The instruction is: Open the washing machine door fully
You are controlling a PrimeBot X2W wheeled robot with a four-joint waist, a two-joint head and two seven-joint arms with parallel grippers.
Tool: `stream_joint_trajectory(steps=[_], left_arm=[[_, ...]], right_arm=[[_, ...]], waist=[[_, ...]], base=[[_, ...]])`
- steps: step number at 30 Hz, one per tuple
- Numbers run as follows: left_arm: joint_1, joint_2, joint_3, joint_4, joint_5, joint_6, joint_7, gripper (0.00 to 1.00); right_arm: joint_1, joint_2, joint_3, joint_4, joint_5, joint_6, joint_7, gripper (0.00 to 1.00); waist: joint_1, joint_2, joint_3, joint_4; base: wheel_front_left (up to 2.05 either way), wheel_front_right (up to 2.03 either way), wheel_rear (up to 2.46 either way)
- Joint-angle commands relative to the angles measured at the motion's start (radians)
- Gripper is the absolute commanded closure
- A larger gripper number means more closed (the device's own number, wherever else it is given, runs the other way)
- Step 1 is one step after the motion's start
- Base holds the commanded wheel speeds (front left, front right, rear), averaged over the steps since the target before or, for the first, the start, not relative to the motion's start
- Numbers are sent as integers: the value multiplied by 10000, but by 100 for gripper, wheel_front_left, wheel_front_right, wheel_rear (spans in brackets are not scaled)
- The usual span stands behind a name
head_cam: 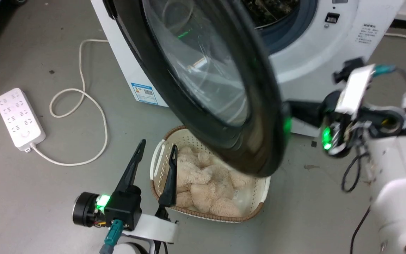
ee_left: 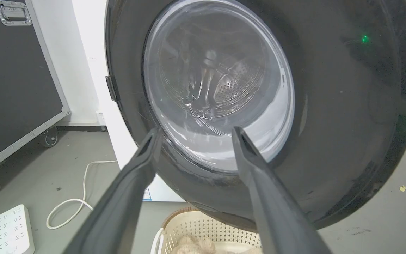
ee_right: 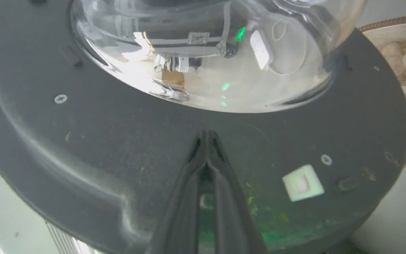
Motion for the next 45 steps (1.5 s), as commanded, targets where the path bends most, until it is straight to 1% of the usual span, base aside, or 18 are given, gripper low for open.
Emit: stream_joint_trajectory(steps=[1,8,15,16,17,18,21,27,31,34,35,36,39,40,41,42,43,45], left_arm=[[166,1,-23,43,-39,-48,-53,0],[581,-35,-94,139,-99,-94,-53,0],[747,-15,-22,136,-22,-108,-53,0],[746,-13,10,127,-18,-99,-53,0],[748,-10,43,115,-16,-90,-53,0],[756,-4,79,102,-16,-81,-53,0],[797,28,198,68,-12,-45,-53,0],[805,20,497,-70,-161,-22,-53,0],[789,77,875,-132,-252,15,-53,0],[870,173,1227,-188,-317,48,-53,0],[870,173,1227,-188,-317,48,-53,0],[950,234,1382,-199,-337,30,-53,0],[1116,279,1515,-202,-417,-66,-53,0],[1116,279,1515,-202,-417,-66,-53,0],[1241,262,1634,-140,-560,-92,-53,0],[1241,262,1634,-140,-560,-92,-53,0],[1315,227,1739,-73,-774,-156,-53,0],[1345,233,1748,-29,-831,-222,-53,0]], right_arm=[[425,91,476,-105,442,10,-56,100],[1838,92,3533,-1188,2696,10,-1002,100],[2308,92,5272,-1763,3593,10,-2118,100],[2321,92,5352,-1791,3627,10,-2334,81],[2328,92,5392,-1801,3628,10,-2562,45],[2330,92,5400,-1779,3613,10,-2764,0],[2314,-12,5320,-2063,3401,10,-3302,0],[2881,-1168,4769,-3815,1980,10,-5543,0],[3590,-2515,5125,-5802,-652,10,-7798,0],[4223,-3162,5125,-6769,-2382,10,-9483,0],[4223,-3162,5125,-6769,-2382,10,-9483,0],[4667,-3444,4982,-7131,-3537,10,-10433,0],[5382,-3609,4667,-7562,-5318,10,-11559,0],[5382,-3609,4667,-7562,-5318,10,-11559,0],[5872,-3655,4325,-7836,-6807,10,-12180,0],[5872,-3655,4325,-7836,-6807,10,-12180,0],[6489,-3370,3867,-8091,-8033,10,-12589,0],[6809,-3071,3496,-8207,-8444,10,-12777,0]], waist=[[2,0,-107,77],[2,0,-410,324],[2,0,-538,490],[2,0,-548,492],[2,0,-564,481],[2,0,-582,453],[2,0,-634,282],[2,0,-666,-204],[2,0,-803,-525],[2,0,-965,-825],[2,0,-965,-825],[2,0,-1088,-1003],[2,0,-1257,-1242],[2,0,-1257,-1242],[2,0,-1335,-1351],[2,0,-1335,-1351],[2,0,-1411,-1432],[2,0,-1437,-1467]], base=[[0,0,0],[0,0,0],[0,0,0],[0,0,0],[0,0,0],[0,0,0],[0,0,0],[0,0,0],[0,0,0],[0,0,0],[0,0,0],[0,0,0],[0,0,0],[0,0,0],[0,0,0],[0,0,0],[0,0,0],[0,0,0]])
